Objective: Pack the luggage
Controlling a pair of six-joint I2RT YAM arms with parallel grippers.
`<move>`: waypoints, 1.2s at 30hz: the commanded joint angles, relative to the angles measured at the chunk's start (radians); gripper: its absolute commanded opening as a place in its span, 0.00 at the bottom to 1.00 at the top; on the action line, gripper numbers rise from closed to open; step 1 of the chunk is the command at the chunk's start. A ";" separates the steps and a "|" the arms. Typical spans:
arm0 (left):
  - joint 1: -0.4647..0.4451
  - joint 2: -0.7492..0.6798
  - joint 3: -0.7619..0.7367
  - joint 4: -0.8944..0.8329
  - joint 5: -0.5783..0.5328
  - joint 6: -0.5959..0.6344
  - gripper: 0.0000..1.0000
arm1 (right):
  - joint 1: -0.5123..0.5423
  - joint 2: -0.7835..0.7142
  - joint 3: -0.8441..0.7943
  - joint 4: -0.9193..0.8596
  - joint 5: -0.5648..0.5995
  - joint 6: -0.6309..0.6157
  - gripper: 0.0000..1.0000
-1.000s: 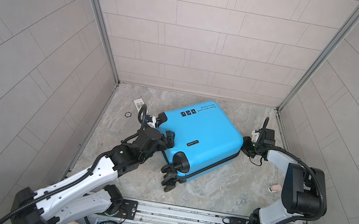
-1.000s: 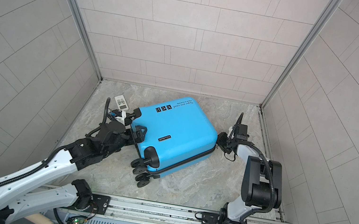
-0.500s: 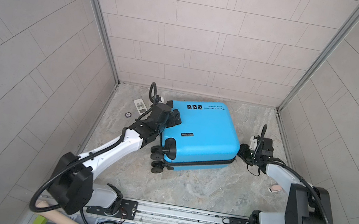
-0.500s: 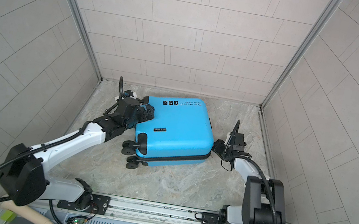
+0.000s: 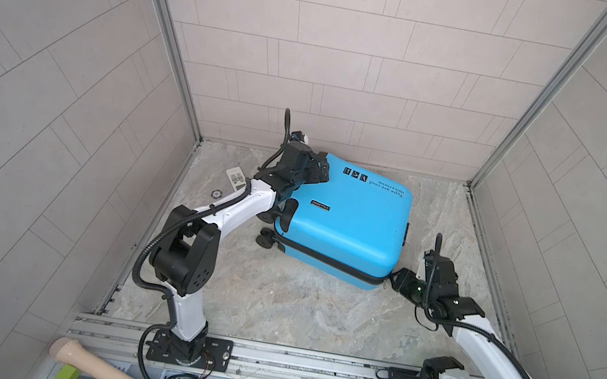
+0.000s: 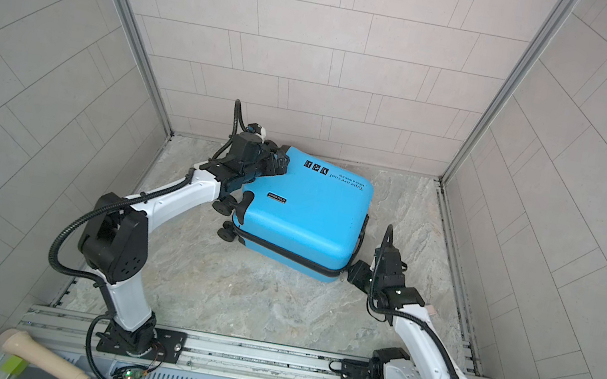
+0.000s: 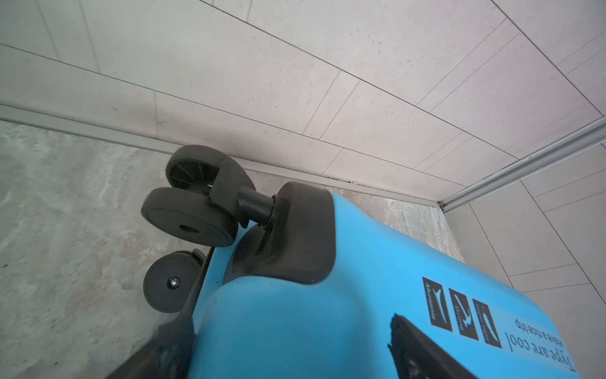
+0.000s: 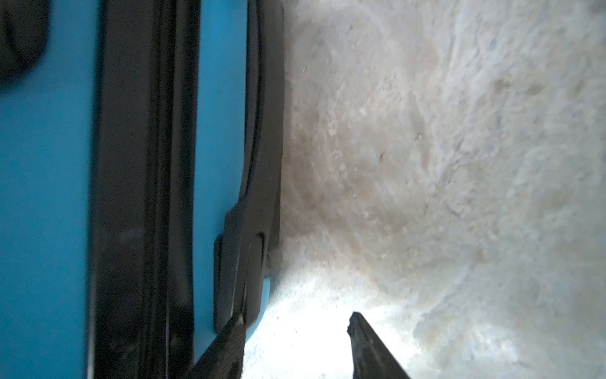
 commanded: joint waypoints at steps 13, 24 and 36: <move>-0.103 -0.380 -0.010 -0.351 -0.054 0.113 0.96 | -0.232 0.040 0.184 -0.122 0.062 -0.048 0.61; -0.418 -0.845 -0.549 -0.305 -0.331 -0.174 0.93 | -0.388 0.461 0.590 0.108 -0.087 0.073 0.65; -0.486 -0.849 -0.786 -0.175 -0.466 -0.312 0.92 | -0.373 0.962 1.133 0.140 -0.421 0.063 0.66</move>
